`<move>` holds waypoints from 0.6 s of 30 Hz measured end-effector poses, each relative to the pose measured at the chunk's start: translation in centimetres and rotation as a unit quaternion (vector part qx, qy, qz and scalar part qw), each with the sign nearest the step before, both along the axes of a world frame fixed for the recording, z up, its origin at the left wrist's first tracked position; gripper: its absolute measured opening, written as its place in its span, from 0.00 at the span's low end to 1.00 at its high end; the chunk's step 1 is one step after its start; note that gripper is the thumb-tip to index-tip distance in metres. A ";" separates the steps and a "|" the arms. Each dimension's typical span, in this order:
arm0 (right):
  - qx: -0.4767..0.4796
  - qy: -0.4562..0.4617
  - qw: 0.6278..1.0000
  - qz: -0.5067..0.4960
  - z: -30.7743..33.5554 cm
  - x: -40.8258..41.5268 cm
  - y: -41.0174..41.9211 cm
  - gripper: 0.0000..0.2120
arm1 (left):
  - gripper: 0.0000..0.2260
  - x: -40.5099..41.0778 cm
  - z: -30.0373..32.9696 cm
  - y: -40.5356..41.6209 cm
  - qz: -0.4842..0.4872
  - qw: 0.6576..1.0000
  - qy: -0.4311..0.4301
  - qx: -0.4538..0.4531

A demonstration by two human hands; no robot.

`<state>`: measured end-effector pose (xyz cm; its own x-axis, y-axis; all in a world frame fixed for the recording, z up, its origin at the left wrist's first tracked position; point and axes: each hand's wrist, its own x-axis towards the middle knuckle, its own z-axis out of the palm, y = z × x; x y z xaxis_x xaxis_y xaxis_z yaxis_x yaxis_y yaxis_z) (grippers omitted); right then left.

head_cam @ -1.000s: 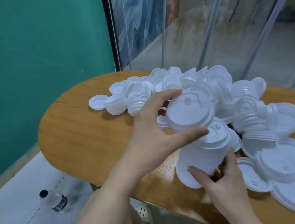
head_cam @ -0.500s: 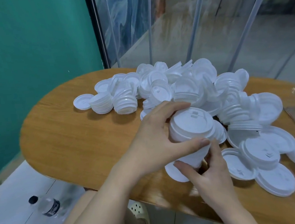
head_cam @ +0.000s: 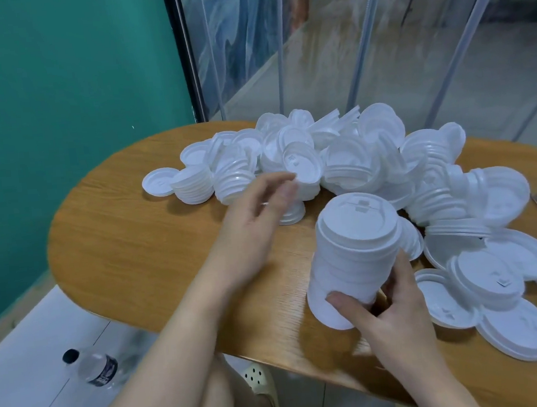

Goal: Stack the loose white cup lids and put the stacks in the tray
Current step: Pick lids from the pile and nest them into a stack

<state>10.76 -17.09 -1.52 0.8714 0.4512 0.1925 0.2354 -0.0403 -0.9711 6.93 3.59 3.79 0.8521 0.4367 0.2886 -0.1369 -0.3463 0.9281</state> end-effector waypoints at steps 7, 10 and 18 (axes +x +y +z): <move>0.002 0.012 1.000 0.003 -0.4 0.2 0.0 0.40 | 0.21 3.2 -5.1 6.0 0.267 0.947 0.111 0.140; 0.005 0.008 1.000 0.006 -0.4 0.1 0.1 0.40 | 0.25 4.1 -5.6 7.0 0.301 0.930 0.102 0.182; -0.006 -0.006 1.000 0.002 -0.4 0.2 0.0 0.41 | 0.37 5.1 -6.9 8.8 0.342 0.904 0.137 0.217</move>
<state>10.97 -17.05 -1.97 0.8673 0.4572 0.1969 0.2465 -0.0509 -0.9678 12.04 12.36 -3.06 0.4905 0.7850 0.3783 0.4628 -0.6025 0.6502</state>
